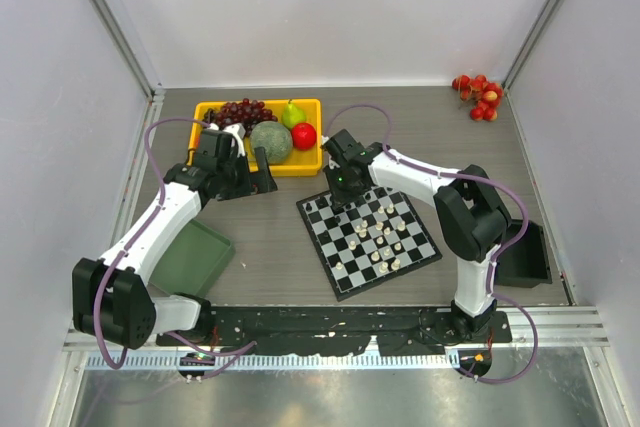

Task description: Set up the chess pieces on the board

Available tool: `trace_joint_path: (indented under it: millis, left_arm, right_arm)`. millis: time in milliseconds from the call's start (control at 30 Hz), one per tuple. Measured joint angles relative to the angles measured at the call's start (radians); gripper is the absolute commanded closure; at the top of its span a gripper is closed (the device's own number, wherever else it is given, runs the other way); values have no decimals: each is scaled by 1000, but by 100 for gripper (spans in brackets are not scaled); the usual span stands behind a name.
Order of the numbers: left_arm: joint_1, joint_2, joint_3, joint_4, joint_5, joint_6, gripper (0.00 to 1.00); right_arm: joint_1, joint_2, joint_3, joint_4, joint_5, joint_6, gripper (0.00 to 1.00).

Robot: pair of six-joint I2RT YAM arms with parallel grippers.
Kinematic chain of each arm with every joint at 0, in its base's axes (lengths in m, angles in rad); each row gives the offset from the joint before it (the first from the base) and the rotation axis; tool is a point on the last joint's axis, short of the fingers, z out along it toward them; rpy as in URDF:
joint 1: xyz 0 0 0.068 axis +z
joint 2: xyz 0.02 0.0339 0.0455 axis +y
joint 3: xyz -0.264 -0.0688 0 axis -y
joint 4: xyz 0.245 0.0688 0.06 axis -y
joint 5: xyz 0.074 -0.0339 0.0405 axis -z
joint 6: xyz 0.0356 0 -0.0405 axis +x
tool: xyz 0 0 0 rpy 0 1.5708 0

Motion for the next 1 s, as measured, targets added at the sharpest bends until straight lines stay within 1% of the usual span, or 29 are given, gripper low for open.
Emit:
trace_joint_path:
  millis: [233, 433, 767, 1000]
  left_arm:
    - [0, 6, 0, 0, 0, 0, 1]
    - [0, 7, 0, 0, 0, 0, 1]
    - [0, 7, -4, 0, 0, 0, 1]
    - [0, 7, -4, 0, 0, 0, 1]
  right_arm:
    - [0, 0, -1, -4, 3, -5, 66]
    - [0, -2, 1, -7, 3, -3, 61]
    - [2, -68, -1, -22, -8, -5, 60]
    - [11, -98, -51, -21, -21, -3, 60]
